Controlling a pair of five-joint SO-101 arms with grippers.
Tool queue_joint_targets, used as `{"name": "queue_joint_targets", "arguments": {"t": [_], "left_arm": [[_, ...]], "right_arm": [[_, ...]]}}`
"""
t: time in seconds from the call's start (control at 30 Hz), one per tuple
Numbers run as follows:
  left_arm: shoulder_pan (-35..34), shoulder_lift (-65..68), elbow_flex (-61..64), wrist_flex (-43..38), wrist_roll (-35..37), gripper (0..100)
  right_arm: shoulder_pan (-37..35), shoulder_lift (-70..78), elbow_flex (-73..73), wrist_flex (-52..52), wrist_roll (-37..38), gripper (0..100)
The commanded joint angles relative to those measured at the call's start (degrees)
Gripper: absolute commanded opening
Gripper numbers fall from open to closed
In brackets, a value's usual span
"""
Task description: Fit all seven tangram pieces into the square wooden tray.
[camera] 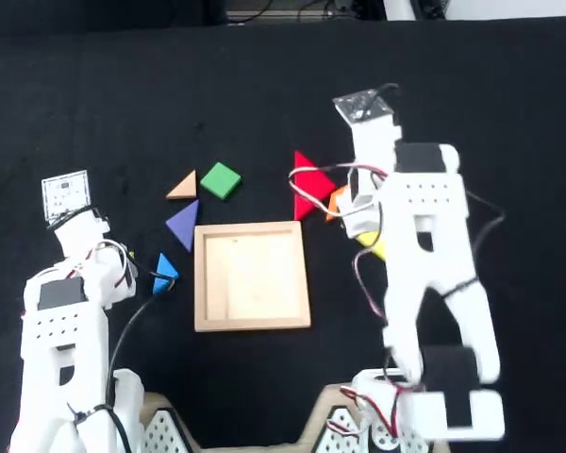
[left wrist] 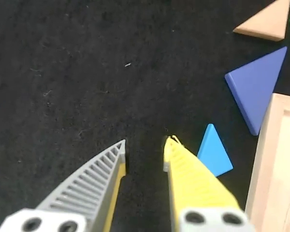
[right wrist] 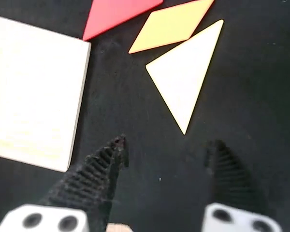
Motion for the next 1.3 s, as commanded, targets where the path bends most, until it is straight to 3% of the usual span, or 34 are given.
{"name": "queue_joint_targets", "arguments": {"t": [0.0, 0.5, 1.0, 1.27], "left_arm": [[-0.7, -0.1, -0.3, -0.7, 0.4, 14], [0.5, 0.5, 1.9, -4.2, -1.4, 14], [0.5, 0.5, 2.0, -4.3, -1.4, 14], [0.5, 0.4, 2.2, -4.3, -1.5, 14]], "right_arm": [[-0.9, 5.6, -2.9, -3.9, -0.4, 33.1], [-1.1, 24.0, -8.5, -12.6, -0.2, 33.6], [-3.0, 29.8, -10.0, -14.3, -3.3, 33.6], [1.0, 30.3, -10.1, -14.6, -3.2, 33.5]]}}
